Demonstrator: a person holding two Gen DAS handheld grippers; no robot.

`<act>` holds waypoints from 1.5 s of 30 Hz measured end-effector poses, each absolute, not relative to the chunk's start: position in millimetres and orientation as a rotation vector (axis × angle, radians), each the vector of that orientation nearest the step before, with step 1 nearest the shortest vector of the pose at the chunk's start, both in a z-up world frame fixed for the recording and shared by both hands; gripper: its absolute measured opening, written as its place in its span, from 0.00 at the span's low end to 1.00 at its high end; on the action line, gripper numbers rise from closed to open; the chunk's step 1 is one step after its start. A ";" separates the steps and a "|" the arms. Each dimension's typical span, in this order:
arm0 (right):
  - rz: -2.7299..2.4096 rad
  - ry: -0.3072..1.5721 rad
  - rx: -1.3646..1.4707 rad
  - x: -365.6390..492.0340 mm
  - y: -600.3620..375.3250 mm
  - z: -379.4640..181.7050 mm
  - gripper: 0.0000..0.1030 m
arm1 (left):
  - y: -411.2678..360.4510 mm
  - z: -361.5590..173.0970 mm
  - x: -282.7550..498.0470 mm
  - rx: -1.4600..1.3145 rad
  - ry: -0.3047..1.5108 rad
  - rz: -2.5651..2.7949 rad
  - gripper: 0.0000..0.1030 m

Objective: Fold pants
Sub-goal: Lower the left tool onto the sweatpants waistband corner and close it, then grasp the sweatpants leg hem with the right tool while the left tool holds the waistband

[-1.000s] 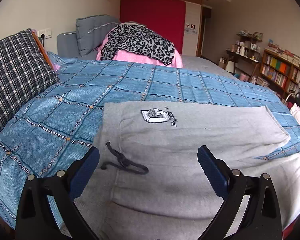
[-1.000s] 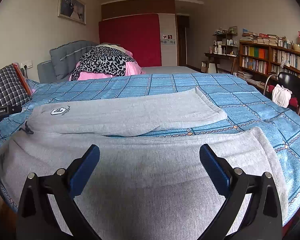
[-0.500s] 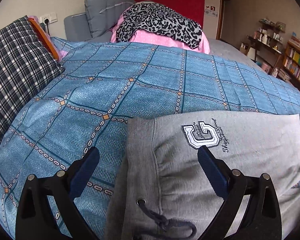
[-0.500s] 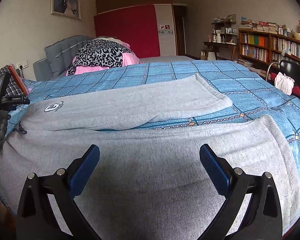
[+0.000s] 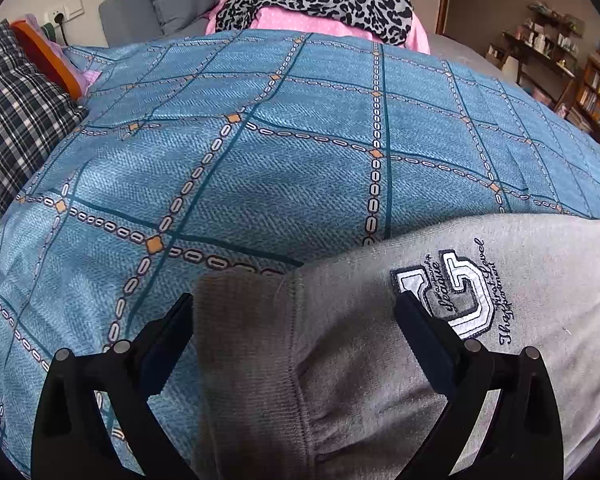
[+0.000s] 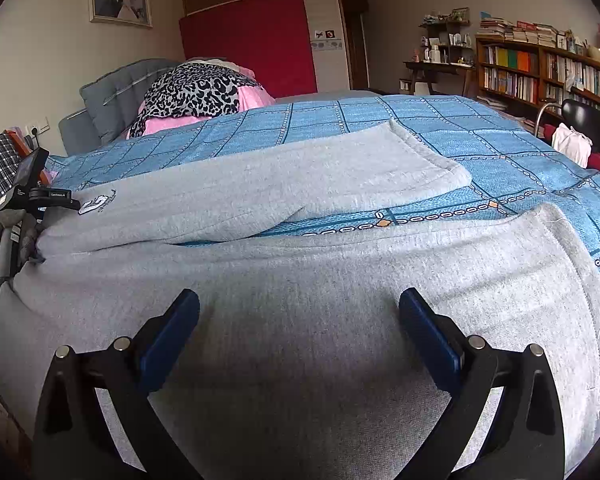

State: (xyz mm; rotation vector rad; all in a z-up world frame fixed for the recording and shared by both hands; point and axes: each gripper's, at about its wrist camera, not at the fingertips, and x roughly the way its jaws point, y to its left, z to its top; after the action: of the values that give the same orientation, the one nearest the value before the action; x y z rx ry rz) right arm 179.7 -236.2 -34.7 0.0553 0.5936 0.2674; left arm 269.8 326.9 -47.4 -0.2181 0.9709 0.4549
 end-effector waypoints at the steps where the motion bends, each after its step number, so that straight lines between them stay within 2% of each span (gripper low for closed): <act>1: 0.268 0.597 0.054 181.4 -235.9 -34.9 0.98 | 327.9 -51.4 271.9 -0.227 0.982 0.443 0.95; 10: 0.268 0.624 0.003 187.7 -222.7 -35.1 0.98 | 341.8 -55.3 282.7 -0.289 0.966 0.377 0.94; 13: 0.278 0.627 -0.015 188.6 -218.2 -31.7 0.98 | 337.5 -53.2 283.5 -0.270 0.945 0.363 0.80; 15: 0.284 0.622 -0.020 190.0 -216.1 -28.3 0.98 | 337.1 -49.8 277.5 -0.284 0.912 0.340 0.56; 18: 0.289 0.627 -0.016 195.6 -214.6 -25.3 0.98 | 340.8 -47.1 268.5 -0.334 0.873 0.290 0.40; 19: 0.290 0.633 -0.009 198.5 -215.2 -24.5 0.98 | 340.8 -46.0 266.3 -0.345 0.864 0.277 0.37; 25: 0.248 0.649 0.061 225.4 -236.7 -12.3 0.98 | 333.7 -30.7 251.4 -0.335 0.770 0.241 0.36; 30: 0.145 0.619 0.007 272.8 -260.5 6.9 0.98 | 329.1 -20.7 242.4 -0.336 0.712 0.225 0.36; 40: 0.048 0.690 0.198 402.9 -324.4 21.4 0.98 | 334.2 -21.9 243.6 -0.374 0.714 0.222 0.36; 45: 0.049 0.721 0.190 459.0 -323.0 16.8 0.98 | 336.7 -22.5 243.6 -0.383 0.710 0.220 0.36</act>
State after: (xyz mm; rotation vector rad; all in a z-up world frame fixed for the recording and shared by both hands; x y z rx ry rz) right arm 459.0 -323.0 16.8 0.1898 0.7212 0.0495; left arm 243.6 336.7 -22.5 -0.3830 0.7101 0.2199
